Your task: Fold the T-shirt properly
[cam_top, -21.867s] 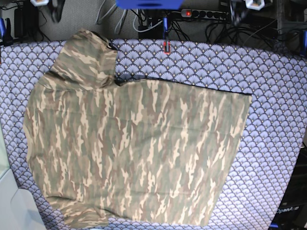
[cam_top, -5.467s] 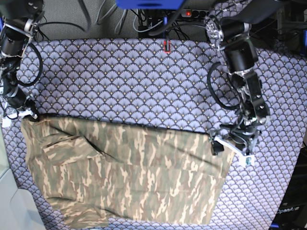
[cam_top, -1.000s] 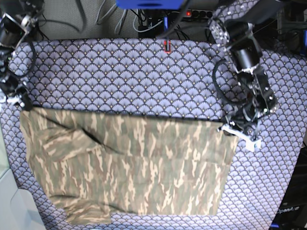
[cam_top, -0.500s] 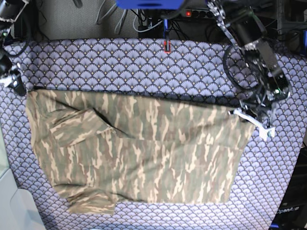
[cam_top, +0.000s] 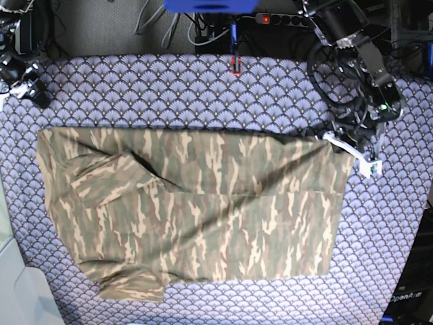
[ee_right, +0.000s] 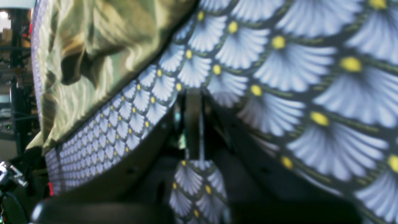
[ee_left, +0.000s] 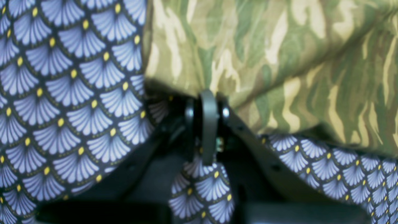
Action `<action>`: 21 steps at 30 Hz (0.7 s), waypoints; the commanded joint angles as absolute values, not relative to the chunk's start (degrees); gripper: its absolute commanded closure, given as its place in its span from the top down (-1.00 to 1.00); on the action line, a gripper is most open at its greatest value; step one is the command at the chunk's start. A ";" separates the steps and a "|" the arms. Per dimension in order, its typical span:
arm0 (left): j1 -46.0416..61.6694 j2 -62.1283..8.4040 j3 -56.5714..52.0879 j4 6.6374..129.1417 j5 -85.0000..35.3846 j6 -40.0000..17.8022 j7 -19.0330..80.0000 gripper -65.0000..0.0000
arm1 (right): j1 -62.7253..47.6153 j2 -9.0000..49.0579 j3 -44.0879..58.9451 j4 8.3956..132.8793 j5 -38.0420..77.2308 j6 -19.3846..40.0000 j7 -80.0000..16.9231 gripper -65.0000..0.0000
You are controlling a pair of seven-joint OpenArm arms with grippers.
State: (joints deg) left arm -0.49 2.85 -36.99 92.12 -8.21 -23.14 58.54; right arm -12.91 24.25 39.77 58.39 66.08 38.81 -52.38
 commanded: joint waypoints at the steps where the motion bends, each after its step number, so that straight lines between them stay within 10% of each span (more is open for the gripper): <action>1: -1.45 2.42 -36.97 93.14 -8.75 -23.16 57.71 -0.98 | -12.70 25.63 40.22 59.12 67.56 40.00 -51.82 -0.85; 14: -2.07 2.51 -36.88 93.32 -8.75 -23.16 57.71 -0.98 | -11.30 23.08 41.10 59.03 67.56 40.00 -55.96 0.12; 21: -3.21 2.51 -36.88 92.88 -8.75 -23.16 57.71 -0.98 | -7.87 23.16 40.84 59.03 67.38 40.00 -56.31 0.21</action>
